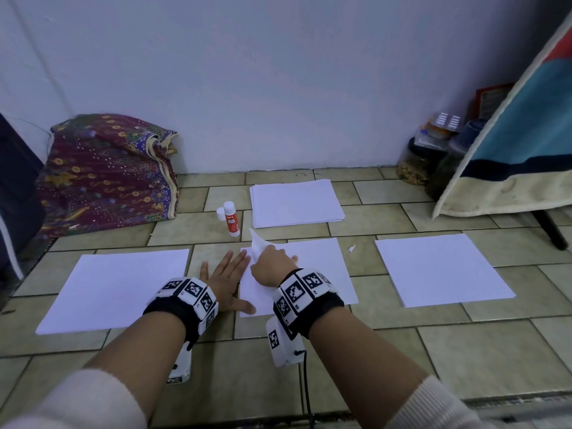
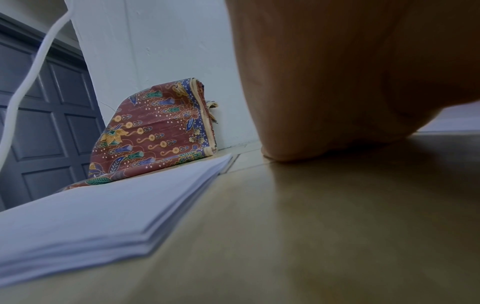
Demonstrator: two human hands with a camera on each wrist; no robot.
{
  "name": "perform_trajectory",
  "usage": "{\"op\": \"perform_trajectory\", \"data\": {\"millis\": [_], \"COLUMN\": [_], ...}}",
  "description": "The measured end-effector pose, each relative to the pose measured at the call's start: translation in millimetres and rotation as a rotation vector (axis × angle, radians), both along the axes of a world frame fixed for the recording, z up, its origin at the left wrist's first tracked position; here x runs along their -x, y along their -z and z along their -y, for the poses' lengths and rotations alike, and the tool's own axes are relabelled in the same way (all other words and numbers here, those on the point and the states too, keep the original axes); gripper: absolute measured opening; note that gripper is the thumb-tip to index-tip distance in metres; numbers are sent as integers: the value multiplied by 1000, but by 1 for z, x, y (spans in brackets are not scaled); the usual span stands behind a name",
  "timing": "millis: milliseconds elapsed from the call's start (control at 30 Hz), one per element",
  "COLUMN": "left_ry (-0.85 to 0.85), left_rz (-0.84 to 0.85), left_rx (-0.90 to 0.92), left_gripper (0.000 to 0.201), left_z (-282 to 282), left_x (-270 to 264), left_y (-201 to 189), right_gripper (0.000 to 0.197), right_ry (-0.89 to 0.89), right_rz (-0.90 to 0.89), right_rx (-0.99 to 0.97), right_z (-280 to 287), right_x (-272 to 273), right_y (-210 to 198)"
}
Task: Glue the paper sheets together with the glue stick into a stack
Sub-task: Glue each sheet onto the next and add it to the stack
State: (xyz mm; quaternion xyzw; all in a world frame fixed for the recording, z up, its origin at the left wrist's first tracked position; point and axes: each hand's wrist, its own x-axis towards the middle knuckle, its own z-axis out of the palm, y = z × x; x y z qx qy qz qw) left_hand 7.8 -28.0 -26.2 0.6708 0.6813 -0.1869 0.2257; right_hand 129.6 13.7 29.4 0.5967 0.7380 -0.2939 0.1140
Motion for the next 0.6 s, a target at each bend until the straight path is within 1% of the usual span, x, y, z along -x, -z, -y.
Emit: {"op": "perform_trajectory", "data": {"millis": [600], "left_ry": [-1], "left_rz": [-1], "left_rx": [6], "left_gripper": [113], "left_z": [0], "left_x": [0], "left_y": [-1], "right_gripper": [55], "right_ry": [-6], "right_rz": [-14], "right_rx": [18], "right_z": [1], "right_x": [-1], "right_y": [1]}}
